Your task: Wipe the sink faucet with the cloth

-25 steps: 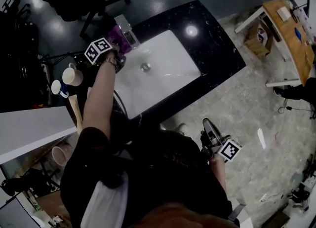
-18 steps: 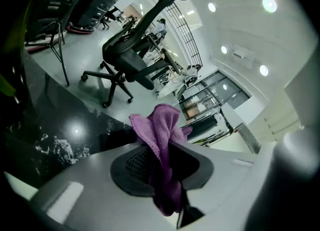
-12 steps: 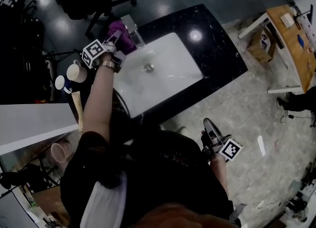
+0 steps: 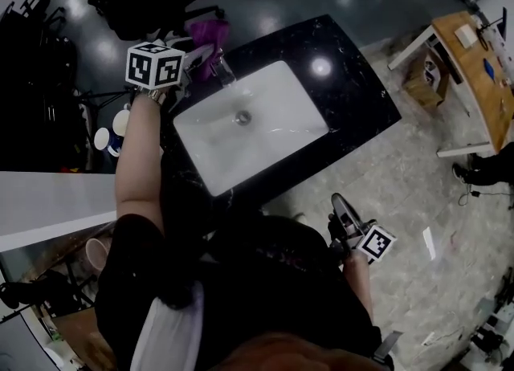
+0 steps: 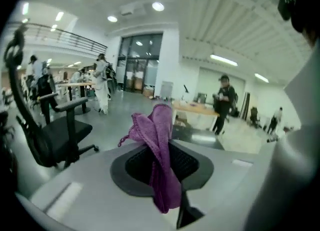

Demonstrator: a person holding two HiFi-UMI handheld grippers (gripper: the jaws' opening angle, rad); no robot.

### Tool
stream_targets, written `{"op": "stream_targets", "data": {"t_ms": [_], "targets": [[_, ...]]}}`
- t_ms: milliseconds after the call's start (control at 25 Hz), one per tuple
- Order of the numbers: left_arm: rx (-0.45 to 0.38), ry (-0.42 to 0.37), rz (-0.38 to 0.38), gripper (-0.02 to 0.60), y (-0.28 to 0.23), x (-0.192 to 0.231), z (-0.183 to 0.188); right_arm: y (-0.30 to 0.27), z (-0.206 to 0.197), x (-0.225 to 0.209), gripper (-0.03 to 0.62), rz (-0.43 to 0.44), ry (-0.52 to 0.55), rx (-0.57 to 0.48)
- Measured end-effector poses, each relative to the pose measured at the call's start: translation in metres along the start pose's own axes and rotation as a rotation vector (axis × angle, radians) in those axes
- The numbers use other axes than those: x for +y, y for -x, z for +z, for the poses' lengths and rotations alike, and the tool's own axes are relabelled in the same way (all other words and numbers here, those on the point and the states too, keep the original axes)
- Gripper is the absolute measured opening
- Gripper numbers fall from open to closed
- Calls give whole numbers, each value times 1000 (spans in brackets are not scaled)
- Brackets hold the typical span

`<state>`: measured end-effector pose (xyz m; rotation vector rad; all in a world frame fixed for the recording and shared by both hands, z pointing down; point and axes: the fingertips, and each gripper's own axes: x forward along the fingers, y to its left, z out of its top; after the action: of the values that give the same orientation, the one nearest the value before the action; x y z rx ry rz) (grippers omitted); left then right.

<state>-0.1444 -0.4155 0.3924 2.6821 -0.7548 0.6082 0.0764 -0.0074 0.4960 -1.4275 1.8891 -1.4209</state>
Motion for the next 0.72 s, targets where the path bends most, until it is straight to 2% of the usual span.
{"op": "stream_targets", "data": {"t_ms": [80, 160, 240, 280, 480, 600, 720], "targets": [[188, -162, 9, 80, -15, -1, -12, 3, 2, -4, 12, -11, -10, -13], [365, -310, 71, 80, -26, 15, -27, 6, 4, -7, 12, -21, -25, -22], [473, -397, 136, 81, -37, 41, -35, 8, 6, -11, 12, -34, -35, -28], [490, -399, 151, 81, -44, 53, -34, 8, 6, -13, 12, -41, -39, -30], [467, -269, 185, 80, -66, 100, -21, 5, 4, -17, 12, -66, -53, -33], [429, -192, 156, 80, -67, 104, -20, 3, 6, -18, 12, -67, -53, -33], [409, -184, 88, 78, -63, 90, -22, -3, 7, -20, 12, -61, -58, -23]]}}
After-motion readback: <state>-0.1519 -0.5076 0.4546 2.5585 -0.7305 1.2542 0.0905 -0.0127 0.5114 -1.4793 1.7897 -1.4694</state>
